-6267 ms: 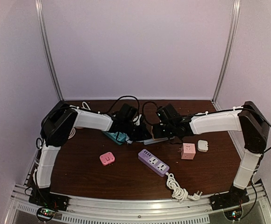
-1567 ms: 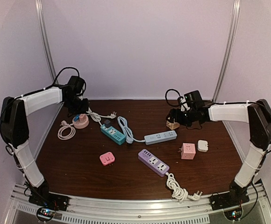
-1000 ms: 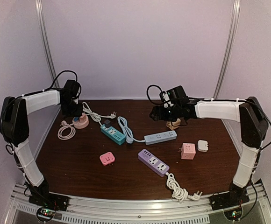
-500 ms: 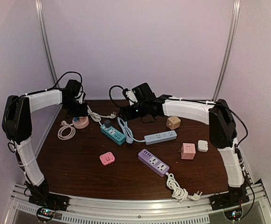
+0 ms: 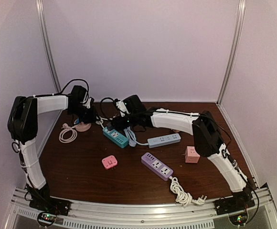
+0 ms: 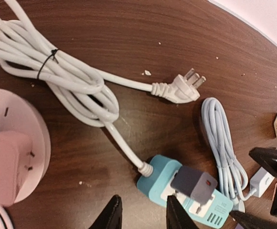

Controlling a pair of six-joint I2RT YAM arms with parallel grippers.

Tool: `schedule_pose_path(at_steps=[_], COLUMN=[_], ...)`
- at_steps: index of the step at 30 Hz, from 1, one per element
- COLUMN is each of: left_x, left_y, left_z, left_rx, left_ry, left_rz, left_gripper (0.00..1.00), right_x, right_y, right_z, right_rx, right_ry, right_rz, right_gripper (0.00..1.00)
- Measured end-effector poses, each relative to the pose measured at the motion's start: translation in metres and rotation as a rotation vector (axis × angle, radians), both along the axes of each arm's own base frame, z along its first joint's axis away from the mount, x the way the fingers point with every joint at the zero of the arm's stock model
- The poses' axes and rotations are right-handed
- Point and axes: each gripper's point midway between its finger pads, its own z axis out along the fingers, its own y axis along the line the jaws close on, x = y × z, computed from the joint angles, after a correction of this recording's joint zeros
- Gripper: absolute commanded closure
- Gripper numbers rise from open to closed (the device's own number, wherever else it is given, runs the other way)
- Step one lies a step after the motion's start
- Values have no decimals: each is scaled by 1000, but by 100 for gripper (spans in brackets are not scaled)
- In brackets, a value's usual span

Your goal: Pull the plug off the socket

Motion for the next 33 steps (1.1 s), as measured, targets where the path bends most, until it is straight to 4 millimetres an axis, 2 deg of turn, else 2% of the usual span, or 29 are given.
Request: schedule_pose_path(at_steps=[7, 10, 15, 19, 22, 28, 33], left_x=[34, 45, 52, 45, 37, 0, -27], left_y=[-25, -35, -49, -63, -78, -92, -91], left_z=[-33, -44, -56, -59, -60, -68, -56], left_rx=[-36, -47, -60, -57, -56, -34, -14], left_ry=[46, 57, 74, 85, 85, 133, 139], left_rz=[13, 21, 21, -6, -36, -84, -106], left_gripper=[69, 69, 70, 71, 72, 72, 71], right_x=[10, 4, -2, -6, -8, -18, -34], right_y=[-14, -29, -57, -71, -76, -85, -88], right_z=[5, 8, 32, 48, 49, 19, -5], right_rx=[-15, -37, -41, -30, -30, -74, -104], right_ry=[-22, -10, -18, -31, -31, 15, 69], right_rz=[-53, -70, -102, -114, -119, -111, -84], right_gripper=[29, 29, 29, 28, 28, 30, 30])
